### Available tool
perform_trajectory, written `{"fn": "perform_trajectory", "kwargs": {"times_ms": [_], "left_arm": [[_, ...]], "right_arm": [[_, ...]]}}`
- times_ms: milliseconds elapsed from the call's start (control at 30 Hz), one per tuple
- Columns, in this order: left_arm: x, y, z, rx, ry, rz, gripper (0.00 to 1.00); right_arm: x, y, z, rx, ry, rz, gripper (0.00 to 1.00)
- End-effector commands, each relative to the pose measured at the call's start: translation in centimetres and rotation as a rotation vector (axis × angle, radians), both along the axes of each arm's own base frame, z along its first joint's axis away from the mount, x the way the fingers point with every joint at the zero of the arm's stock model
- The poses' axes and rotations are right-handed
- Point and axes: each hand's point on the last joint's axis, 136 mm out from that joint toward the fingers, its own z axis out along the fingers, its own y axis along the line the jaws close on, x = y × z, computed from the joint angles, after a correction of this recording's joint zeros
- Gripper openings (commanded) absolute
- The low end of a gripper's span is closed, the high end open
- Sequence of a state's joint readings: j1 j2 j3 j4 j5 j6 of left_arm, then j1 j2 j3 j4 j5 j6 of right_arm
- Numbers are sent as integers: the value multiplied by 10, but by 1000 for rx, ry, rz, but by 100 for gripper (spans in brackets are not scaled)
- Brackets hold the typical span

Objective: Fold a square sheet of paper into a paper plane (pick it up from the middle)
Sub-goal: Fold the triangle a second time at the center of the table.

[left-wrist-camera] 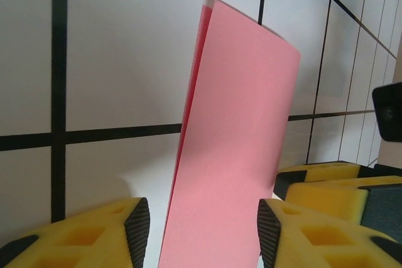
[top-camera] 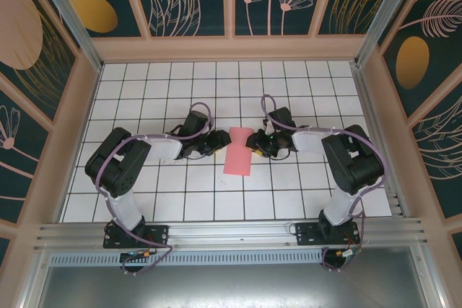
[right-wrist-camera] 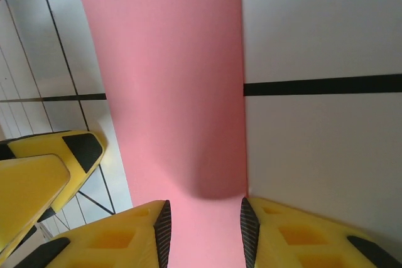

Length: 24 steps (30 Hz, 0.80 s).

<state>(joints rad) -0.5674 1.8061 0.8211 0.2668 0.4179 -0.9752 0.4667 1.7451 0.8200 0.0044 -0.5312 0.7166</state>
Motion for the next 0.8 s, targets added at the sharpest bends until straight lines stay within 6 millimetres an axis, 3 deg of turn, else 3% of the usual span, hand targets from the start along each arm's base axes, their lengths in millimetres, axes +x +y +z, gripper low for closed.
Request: {"fn": "perform_trajectory", "kwargs": {"times_ms": [0, 67, 367, 767], "left_arm": [[7, -10, 8, -46, -13, -16, 51], [7, -10, 7, -43, -14, -17, 51], [7, -9, 6, -39, -13, -21, 52], [5, -12, 3, -45, 1, -33, 53]], "right_arm": [[-7, 1, -8, 1, 20, 17, 37], [-6, -1, -7, -10, 13, 10, 37], [8, 8, 35, 44, -89, 14, 37], [-4, 13, 6, 54, -21, 42, 37]]}}
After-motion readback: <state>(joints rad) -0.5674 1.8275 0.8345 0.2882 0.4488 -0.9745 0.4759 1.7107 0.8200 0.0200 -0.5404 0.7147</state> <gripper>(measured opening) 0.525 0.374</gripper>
